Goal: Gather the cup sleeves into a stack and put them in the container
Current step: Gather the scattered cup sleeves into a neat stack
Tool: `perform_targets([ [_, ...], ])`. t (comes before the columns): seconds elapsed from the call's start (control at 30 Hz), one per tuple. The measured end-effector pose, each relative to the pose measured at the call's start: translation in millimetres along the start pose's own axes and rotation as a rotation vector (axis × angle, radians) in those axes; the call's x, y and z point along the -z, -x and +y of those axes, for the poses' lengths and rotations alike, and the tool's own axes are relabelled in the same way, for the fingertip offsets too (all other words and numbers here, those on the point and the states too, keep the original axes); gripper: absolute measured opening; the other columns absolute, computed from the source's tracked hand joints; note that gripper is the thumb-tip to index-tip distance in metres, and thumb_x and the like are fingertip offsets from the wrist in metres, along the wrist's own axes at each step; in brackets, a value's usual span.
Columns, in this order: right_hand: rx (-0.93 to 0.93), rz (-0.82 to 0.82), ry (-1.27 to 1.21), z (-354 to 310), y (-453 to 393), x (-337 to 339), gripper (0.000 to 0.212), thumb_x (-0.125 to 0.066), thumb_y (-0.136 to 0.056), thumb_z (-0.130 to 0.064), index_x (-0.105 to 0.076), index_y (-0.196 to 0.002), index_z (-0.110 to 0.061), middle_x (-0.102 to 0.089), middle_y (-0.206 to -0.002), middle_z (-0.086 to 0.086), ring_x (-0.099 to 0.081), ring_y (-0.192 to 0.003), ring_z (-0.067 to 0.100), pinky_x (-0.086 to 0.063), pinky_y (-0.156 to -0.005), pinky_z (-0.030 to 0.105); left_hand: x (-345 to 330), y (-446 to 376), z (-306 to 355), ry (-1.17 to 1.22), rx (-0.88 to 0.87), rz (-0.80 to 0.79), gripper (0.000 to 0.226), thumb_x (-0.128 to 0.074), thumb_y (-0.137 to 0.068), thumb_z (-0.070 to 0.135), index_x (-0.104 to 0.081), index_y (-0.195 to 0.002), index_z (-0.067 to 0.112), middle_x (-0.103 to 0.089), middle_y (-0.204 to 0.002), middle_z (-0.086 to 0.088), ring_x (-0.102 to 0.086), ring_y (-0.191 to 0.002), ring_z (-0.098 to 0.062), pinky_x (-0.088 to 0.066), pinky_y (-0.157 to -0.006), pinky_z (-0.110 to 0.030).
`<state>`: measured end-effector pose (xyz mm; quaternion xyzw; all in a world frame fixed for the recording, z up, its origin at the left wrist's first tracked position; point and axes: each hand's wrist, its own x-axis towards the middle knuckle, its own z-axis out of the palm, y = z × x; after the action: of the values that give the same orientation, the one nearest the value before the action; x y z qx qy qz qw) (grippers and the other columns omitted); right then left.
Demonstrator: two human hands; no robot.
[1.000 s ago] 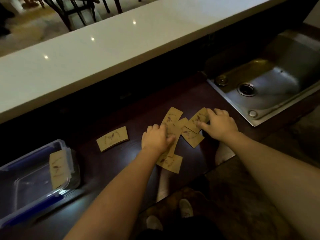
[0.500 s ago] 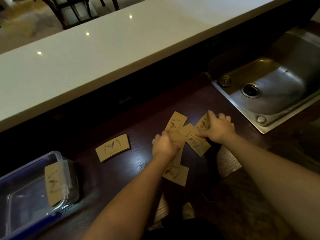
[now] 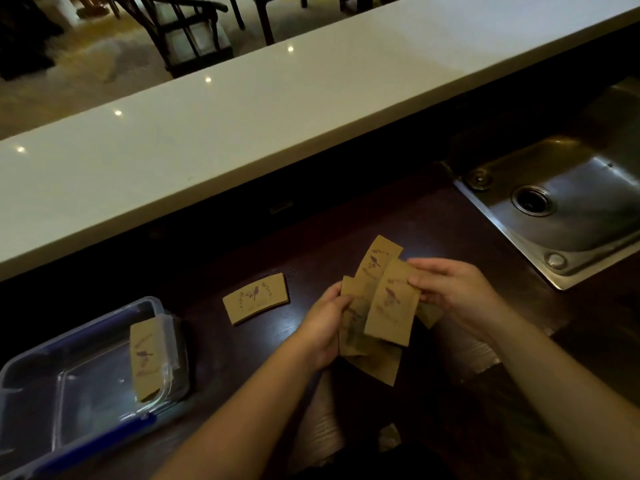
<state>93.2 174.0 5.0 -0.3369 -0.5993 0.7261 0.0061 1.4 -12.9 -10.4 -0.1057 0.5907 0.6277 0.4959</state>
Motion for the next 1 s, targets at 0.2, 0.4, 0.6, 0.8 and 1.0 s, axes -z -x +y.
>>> perform_targets([
  [0.2,0.126,-0.088,0.439,32.2,11.0,-52.6,0.041,-0.076,-0.079,-0.012,-0.067,-0.119,-0.014,-0.064,-0.082,-0.002,-0.057,-0.068,0.007,-0.048,-0.067,0.020,11.5,23.9,-22.7,0.005,0.054,-0.134,0.033,-0.050,-0.097,0.025,-0.055,-0.129,0.017,-0.070,-0.111,-0.013,-0.068,-0.094,-0.023,-0.056,-0.080,-0.040],
  [0.4,0.246,0.142,0.701,48.5,6.7,-57.6,0.051,-0.071,-0.081,-0.036,-0.060,-0.129,-0.018,-0.057,-0.099,0.000,-0.055,-0.084,0.015,-0.042,-0.072,0.026,29.3,33.3,-36.6,0.026,0.004,-0.094,0.033,-0.049,-0.094,0.001,-0.055,-0.123,0.015,-0.069,-0.105,-0.019,-0.069,-0.087,-0.030,-0.055,-0.080,-0.048],
  [0.6,0.014,0.504,1.084,56.1,-5.0,-14.0,0.058,-0.057,-0.086,-0.053,-0.057,-0.119,-0.005,-0.050,-0.125,0.020,-0.043,-0.116,0.037,-0.042,-0.092,0.042,43.1,41.6,-39.7,0.085,-0.052,0.009,0.036,-0.051,-0.093,0.000,-0.055,-0.123,0.020,-0.068,-0.112,-0.021,-0.072,-0.084,-0.029,-0.055,-0.077,-0.048],
  [0.8,-0.040,0.476,1.139,60.5,-4.0,-9.5,0.050,-0.066,-0.081,-0.049,-0.060,-0.112,-0.010,-0.055,-0.118,0.016,-0.047,-0.112,0.036,-0.044,-0.087,0.041,45.6,49.5,-43.6,0.122,-0.055,0.093,0.028,-0.048,-0.096,0.006,-0.056,-0.119,0.020,-0.067,-0.117,-0.023,-0.069,-0.095,-0.035,-0.049,-0.091,-0.056],
  [1.0,-0.052,0.231,0.242,36.5,16.9,-21.8,0.009,-0.067,-0.087,-0.014,-0.072,-0.088,-0.008,-0.071,-0.077,0.004,-0.067,-0.074,0.018,-0.047,-0.060,0.025,43.5,45.8,-44.1,0.169,-0.033,0.231,0.030,-0.047,-0.097,0.026,-0.060,-0.121,0.014,-0.067,-0.118,-0.023,-0.065,-0.107,-0.039,-0.049,-0.094,-0.055],
])
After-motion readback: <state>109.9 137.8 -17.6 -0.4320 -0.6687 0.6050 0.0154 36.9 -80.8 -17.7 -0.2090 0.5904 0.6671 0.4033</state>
